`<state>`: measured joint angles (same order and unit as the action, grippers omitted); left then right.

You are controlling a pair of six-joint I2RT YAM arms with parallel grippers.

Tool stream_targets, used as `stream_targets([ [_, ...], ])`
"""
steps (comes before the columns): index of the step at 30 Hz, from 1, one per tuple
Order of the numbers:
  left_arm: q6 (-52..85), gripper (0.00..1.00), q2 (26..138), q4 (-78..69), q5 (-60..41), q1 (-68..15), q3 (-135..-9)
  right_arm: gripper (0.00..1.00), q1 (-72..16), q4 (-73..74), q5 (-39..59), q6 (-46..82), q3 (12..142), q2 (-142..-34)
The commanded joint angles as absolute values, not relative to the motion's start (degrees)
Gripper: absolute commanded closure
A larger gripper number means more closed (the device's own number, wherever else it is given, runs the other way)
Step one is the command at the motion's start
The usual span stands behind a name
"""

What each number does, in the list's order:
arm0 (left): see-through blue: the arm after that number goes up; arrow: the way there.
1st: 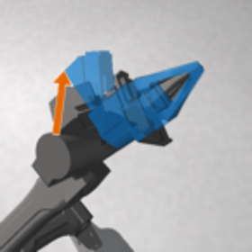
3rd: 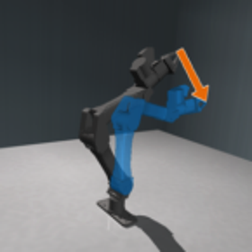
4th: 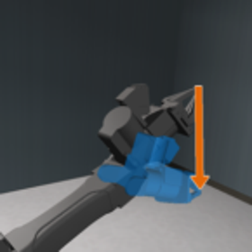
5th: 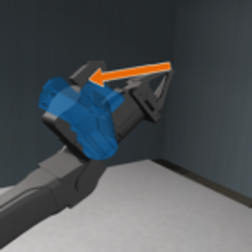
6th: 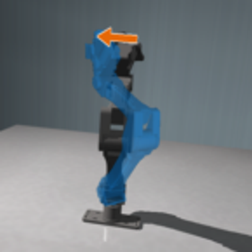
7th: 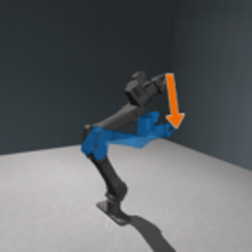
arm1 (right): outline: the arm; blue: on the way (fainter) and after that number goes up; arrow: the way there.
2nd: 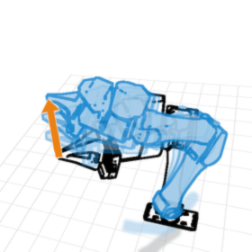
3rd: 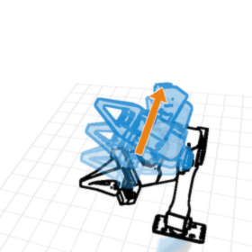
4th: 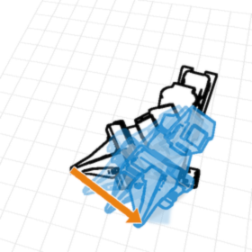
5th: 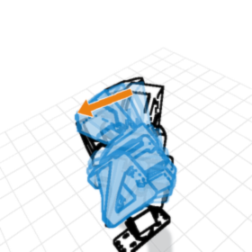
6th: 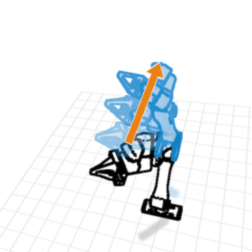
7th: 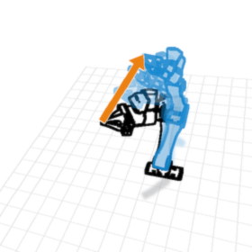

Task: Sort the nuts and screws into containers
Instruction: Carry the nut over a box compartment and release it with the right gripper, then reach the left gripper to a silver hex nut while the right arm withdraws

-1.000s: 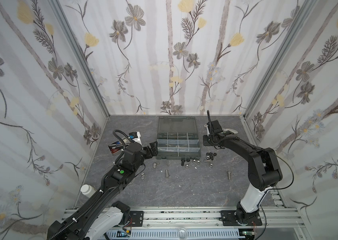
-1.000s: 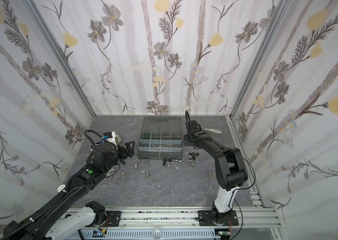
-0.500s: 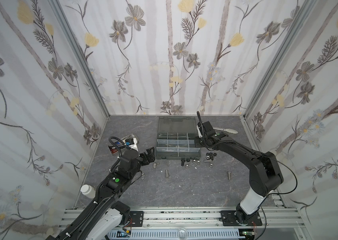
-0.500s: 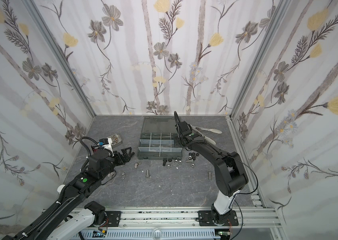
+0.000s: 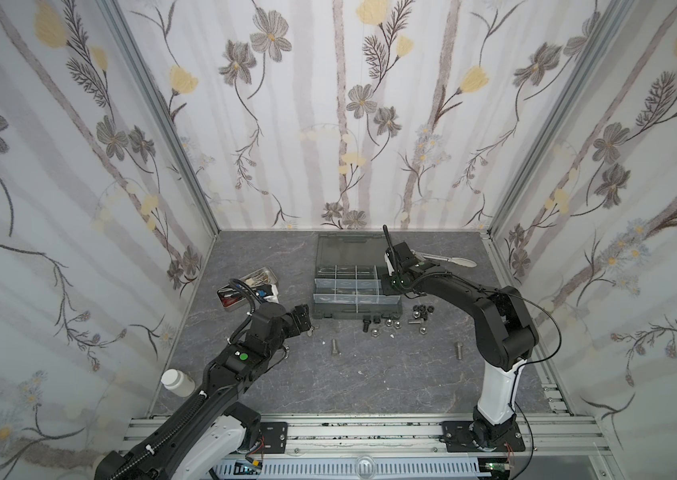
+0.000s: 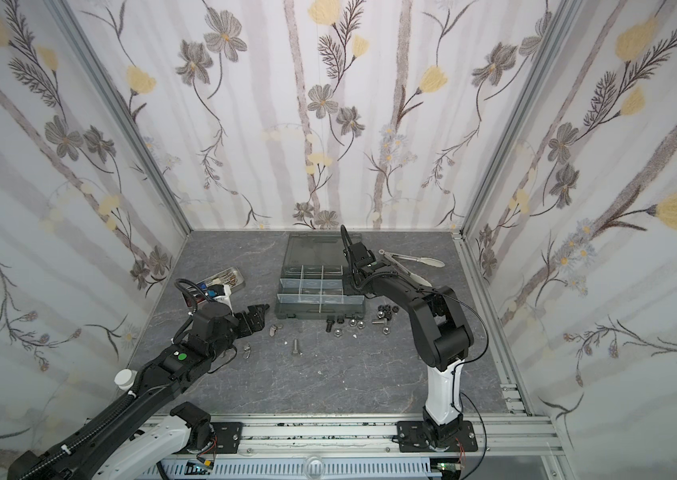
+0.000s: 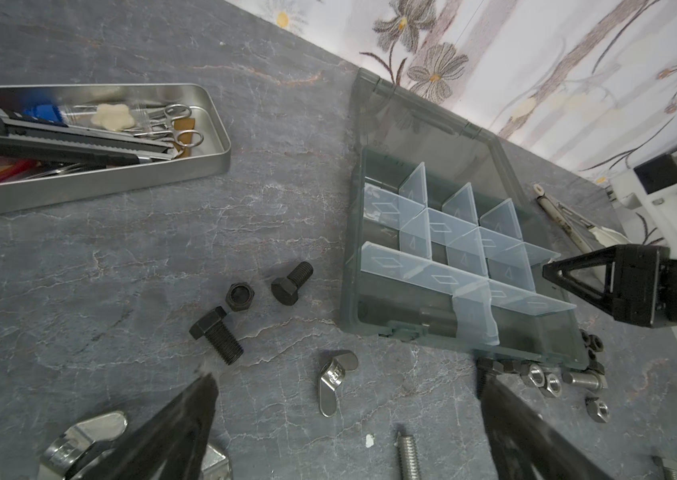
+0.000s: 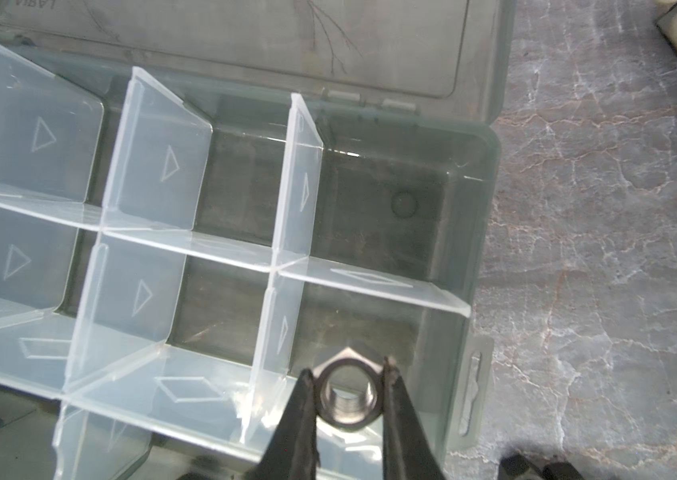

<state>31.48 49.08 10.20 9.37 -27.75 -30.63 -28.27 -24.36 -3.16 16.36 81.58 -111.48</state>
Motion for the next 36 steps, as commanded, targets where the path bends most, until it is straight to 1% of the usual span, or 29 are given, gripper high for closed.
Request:
stream_targets([
  [1,31.4,0.0,51.3,6.6,9.0,-27.8,-30.5,0.89,-28.0,-24.0,-3.5,15.3,83.4,-113.1],
  [6,30.2,0.0,56.0,5.4,8.3,-27.8,-31.7,0.87,-27.1,-24.5,-3.0,14.8,84.9,-114.8],
  [8,30.1,0.01,57.1,5.1,7.8,-27.8,-32.0,0.85,-26.9,-24.5,-2.8,14.5,85.1,-115.1],
  [10,29.9,0.02,57.9,5.2,7.3,-27.8,-32.6,0.79,-26.6,-24.6,-2.7,14.3,85.1,-115.2],
  [13,29.7,0.05,58.5,6.1,6.4,-27.9,-33.6,0.68,-26.4,-24.5,-2.3,14.1,85.0,-115.0],
  [22,28.3,0.08,56.5,14.9,6.1,-30.0,-38.7,0.53,-26.4,-22.6,-1.1,14.0,82.8,-111.7],
  [26,26.3,0.13,56.5,21.1,5.6,-31.9,-42.2,0.51,-26.3,-20.0,0.0,14.2,79.9,-107.6],
  [30,24.5,0.16,56.9,24.6,5.3,-34.4,-44.5,0.5,-26.3,-15.6,1.0,14.9,74.5,-101.0],
  [36,23.5,0.22,60.8,22.6,6.2,-41.4,-46.7,0.49,-25.9,-8.3,2.7,17.8,64.9,-89.8],
])
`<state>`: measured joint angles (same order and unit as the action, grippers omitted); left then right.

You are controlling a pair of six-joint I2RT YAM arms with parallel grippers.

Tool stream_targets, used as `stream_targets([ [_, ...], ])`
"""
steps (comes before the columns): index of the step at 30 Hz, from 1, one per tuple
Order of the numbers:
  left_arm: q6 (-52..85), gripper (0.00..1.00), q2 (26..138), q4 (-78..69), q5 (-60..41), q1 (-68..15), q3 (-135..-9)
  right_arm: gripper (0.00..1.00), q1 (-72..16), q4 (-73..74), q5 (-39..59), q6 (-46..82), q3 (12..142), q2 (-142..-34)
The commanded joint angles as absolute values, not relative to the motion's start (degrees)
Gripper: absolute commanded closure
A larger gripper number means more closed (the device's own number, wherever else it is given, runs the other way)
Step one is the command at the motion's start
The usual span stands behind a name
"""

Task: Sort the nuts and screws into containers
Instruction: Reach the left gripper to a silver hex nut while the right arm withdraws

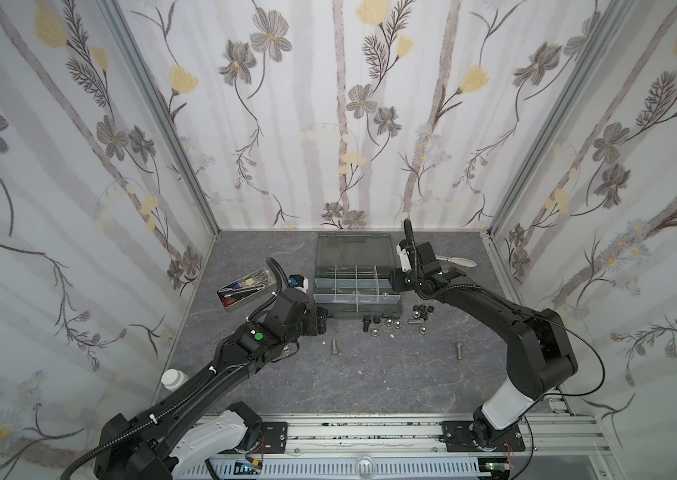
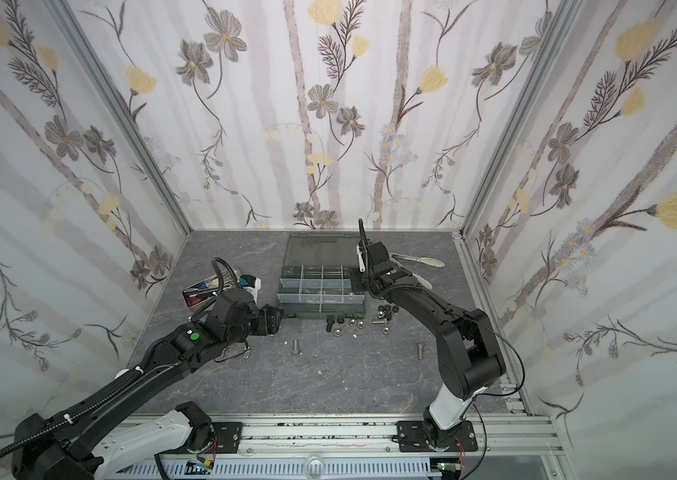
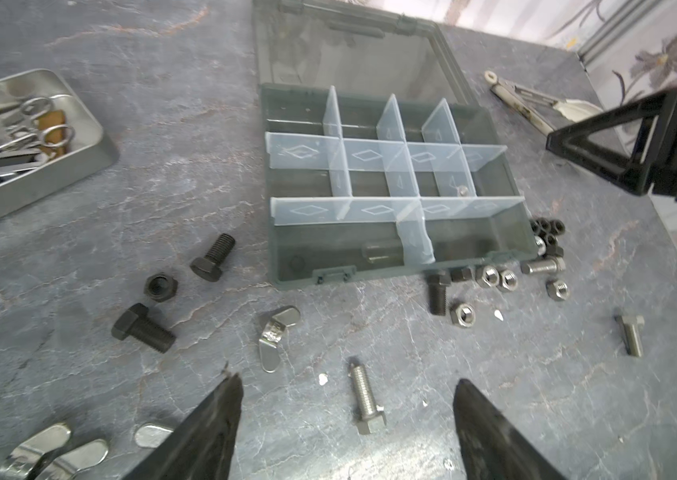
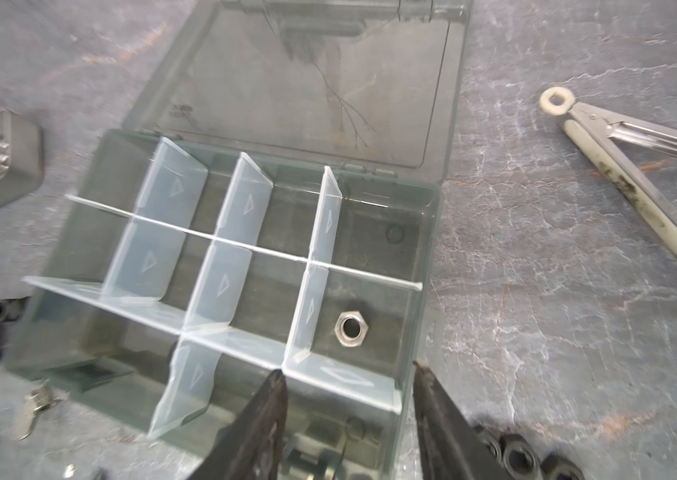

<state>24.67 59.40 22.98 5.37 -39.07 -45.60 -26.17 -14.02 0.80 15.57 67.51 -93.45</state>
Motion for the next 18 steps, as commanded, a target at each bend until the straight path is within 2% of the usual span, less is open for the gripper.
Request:
stream_targets([
  [1,23.2,0.23,62.1,21.7,6.9,-43.0,-47.0,0.48,-25.7,-7.0,3.3,18.6,63.3,-88.0],
  [8,21.0,0.37,75.1,18.4,9.1,-49.3,-52.9,0.47,-22.6,-2.8,5.4,22.5,54.2,-77.3],
  [14,22.5,0.38,85.9,16.9,8.0,-52.0,-58.5,0.47,-18.2,-2.1,3.9,23.5,47.9,-70.3],
  [18,22.5,0.43,93.0,17.9,8.3,-54.5,-63.7,0.47,-16.0,-1.9,2.6,25.1,44.7,-67.5],
])
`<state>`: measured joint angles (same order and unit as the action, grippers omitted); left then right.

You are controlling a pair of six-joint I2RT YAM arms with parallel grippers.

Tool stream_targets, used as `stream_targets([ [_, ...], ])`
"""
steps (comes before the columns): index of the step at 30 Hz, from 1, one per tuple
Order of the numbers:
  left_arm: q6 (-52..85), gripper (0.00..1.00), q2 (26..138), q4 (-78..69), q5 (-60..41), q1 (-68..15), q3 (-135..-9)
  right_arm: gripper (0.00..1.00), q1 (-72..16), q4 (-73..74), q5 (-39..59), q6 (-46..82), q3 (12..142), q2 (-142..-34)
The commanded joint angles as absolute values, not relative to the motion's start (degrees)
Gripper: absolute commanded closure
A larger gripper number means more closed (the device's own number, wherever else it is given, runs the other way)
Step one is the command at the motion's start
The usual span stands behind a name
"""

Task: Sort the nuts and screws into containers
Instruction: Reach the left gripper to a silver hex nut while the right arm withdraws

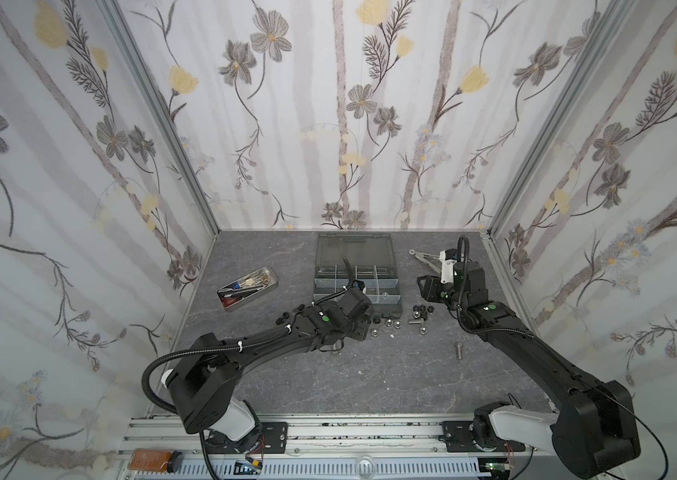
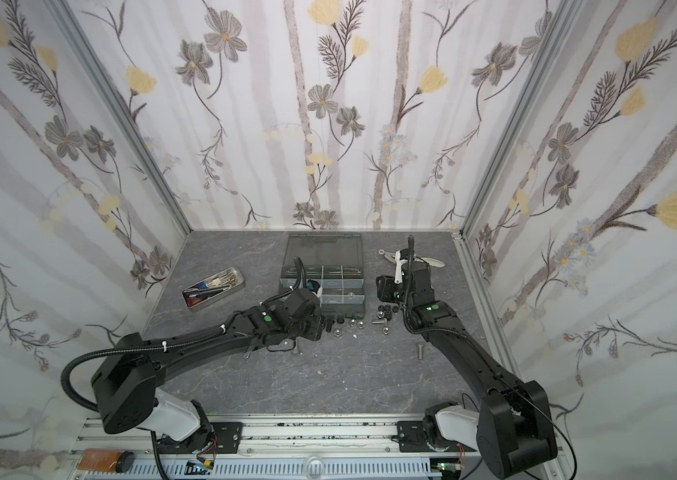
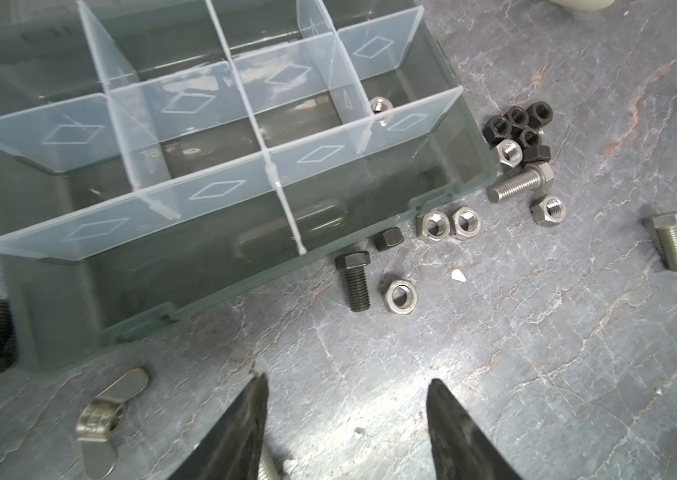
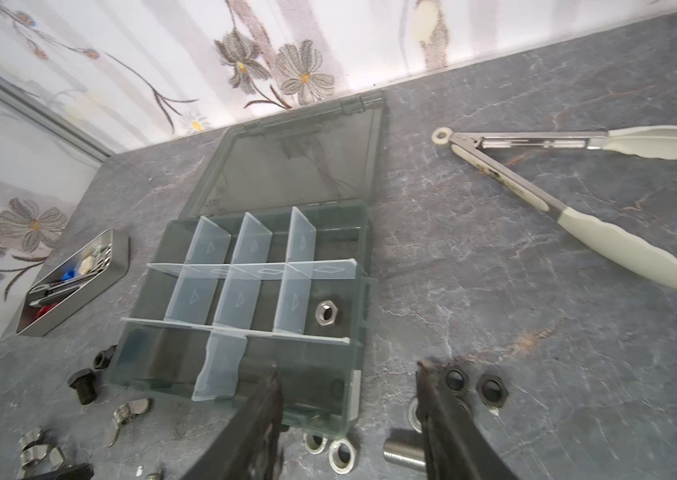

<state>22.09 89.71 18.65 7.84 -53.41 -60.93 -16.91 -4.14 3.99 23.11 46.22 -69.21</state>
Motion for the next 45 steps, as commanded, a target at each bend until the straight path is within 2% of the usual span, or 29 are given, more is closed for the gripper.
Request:
stream_targets([
  [1,22.7,0.45,94.4,18.1,8.2,-54.9,-64.8,0.47,-15.6,-1.6,2.4,25.6,44.0,-66.7],
  [13,26.3,0.57,106.7,19.6,4.9,-57.2,-71.7,0.47,-13.7,2.7,0.4,27.7,35.4,-59.1],
  [22,28.6,0.57,112.0,22.6,5.4,-57.2,-76.3,0.47,-13.0,3.9,1.5,27.8,34.5,-59.3],
  [29,29.1,0.53,112.6,24.1,7.1,-57.2,-76.8,0.47,-12.8,4.7,2.1,27.8,33.9,-59.4],
  [40,29.8,0.53,113.9,23.8,7.1,-57.0,-76.5,0.46,-12.6,4.7,2.4,27.9,33.8,-59.3],
  [45,29.8,0.58,114.3,23.5,6.9,-57.0,-76.4,0.46,-12.6,4.7,2.5,27.8,33.9,-59.3],
])
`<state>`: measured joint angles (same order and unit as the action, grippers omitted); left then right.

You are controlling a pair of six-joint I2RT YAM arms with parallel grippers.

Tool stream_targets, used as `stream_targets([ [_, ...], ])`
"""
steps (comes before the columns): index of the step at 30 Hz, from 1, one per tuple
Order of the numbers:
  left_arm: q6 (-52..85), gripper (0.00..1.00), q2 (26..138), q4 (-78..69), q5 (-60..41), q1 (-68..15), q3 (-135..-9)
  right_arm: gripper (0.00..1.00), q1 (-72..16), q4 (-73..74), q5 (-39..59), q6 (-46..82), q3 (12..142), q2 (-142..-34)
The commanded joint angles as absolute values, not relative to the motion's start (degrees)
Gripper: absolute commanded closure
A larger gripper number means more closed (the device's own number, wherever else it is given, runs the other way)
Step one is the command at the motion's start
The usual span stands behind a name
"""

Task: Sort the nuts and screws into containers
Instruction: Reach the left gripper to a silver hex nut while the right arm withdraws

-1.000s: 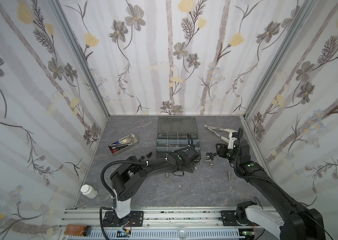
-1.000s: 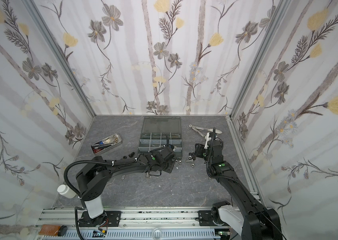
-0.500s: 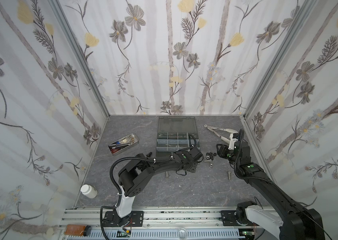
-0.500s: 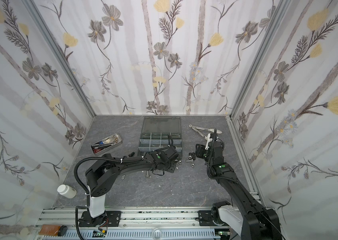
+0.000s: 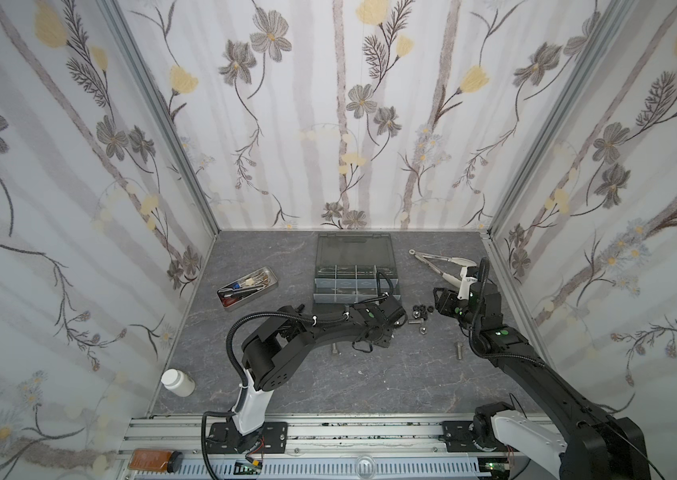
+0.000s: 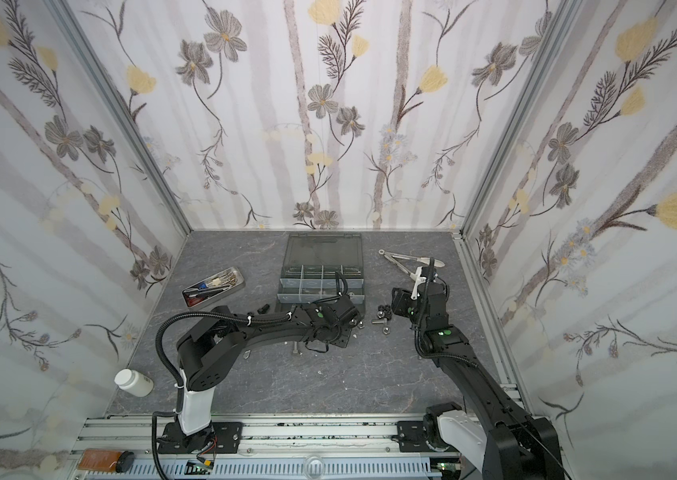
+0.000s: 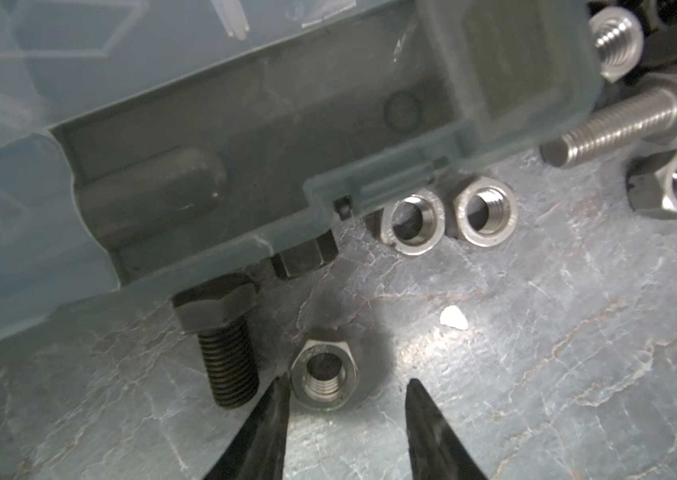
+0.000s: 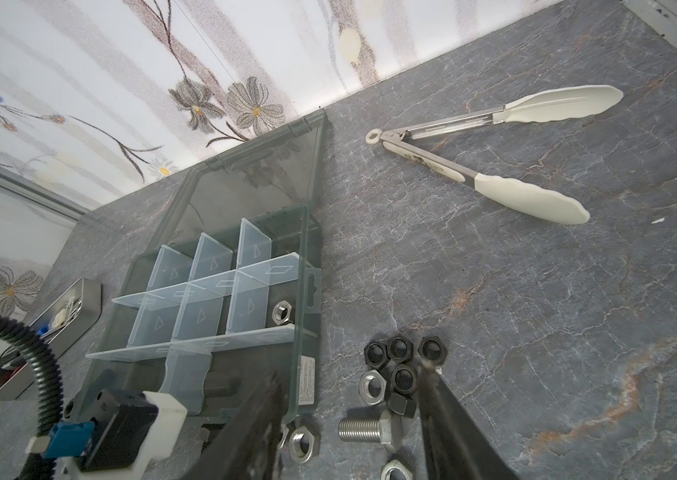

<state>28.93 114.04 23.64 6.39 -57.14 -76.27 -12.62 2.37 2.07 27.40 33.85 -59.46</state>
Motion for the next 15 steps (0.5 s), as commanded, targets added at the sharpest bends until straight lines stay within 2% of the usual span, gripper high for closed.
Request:
stream_targets([
  [1,29.7,0.59,114.3,23.5,6.8,-57.0,-76.3,0.46,-12.6,4.7,2.4,27.9,33.9,-59.3],
  [9,29.5,0.63,115.2,23.2,6.6,-57.0,-76.4,0.46,-12.5,4.6,2.6,27.8,33.9,-59.2],
  [15,29.4,0.6,116.3,23.5,7.1,-57.0,-77.2,0.46,-12.6,4.4,2.7,27.7,33.9,-59.0],
])
